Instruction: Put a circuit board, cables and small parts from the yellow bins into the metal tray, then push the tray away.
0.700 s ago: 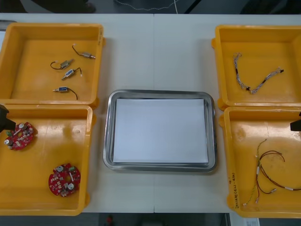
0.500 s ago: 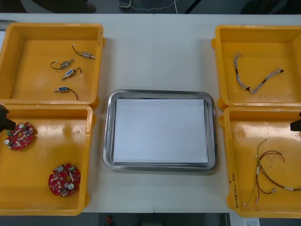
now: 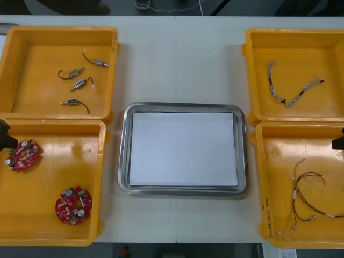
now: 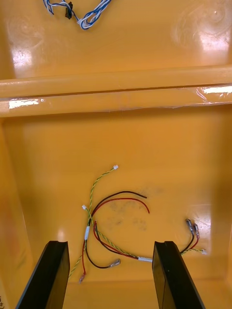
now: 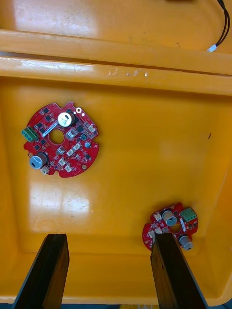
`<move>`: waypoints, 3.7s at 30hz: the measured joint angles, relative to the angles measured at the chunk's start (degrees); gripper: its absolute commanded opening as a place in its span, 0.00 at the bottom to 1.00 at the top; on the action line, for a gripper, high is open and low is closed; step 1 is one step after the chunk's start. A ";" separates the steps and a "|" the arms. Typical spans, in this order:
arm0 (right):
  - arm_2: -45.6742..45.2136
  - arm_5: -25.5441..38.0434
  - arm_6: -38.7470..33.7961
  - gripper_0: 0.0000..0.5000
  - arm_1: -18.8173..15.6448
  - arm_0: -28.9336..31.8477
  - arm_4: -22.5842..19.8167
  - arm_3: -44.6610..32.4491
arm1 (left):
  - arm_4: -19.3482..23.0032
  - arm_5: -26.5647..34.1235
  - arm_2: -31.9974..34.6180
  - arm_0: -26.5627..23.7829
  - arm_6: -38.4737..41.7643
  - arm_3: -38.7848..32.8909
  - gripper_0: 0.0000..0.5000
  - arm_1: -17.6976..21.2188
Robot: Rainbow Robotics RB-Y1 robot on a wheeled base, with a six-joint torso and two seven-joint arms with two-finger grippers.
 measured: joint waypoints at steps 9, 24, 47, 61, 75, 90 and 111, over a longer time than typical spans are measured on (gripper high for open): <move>0.00 0.00 0.00 1.00 0.00 0.00 0.00 0.00 | 0.00 0.00 0.00 0.00 0.00 0.00 1.00 0.00; 0.00 0.00 0.00 1.00 0.00 0.00 0.00 0.00 | 0.00 0.00 0.00 0.00 0.00 0.00 1.00 0.00; 0.00 0.00 0.00 1.00 0.00 0.00 0.00 0.00 | 0.00 0.00 0.00 0.00 0.00 0.00 1.00 0.00; 0.00 0.00 0.00 1.00 0.00 0.00 0.00 0.00 | 0.00 0.00 0.00 0.00 0.00 0.00 1.00 0.00; 0.00 0.00 0.00 1.00 0.00 0.00 0.00 0.00 | 0.00 0.00 0.00 0.00 0.00 0.00 1.00 0.00; 0.00 0.00 0.00 1.00 0.00 0.00 0.00 0.00 | 0.00 0.00 -0.25 0.10 0.00 0.15 1.00 -0.01; -0.02 0.00 -0.24 1.00 0.02 0.48 0.97 0.01 | -0.42 -5.18 -1.79 0.20 -4.07 6.97 1.00 -0.01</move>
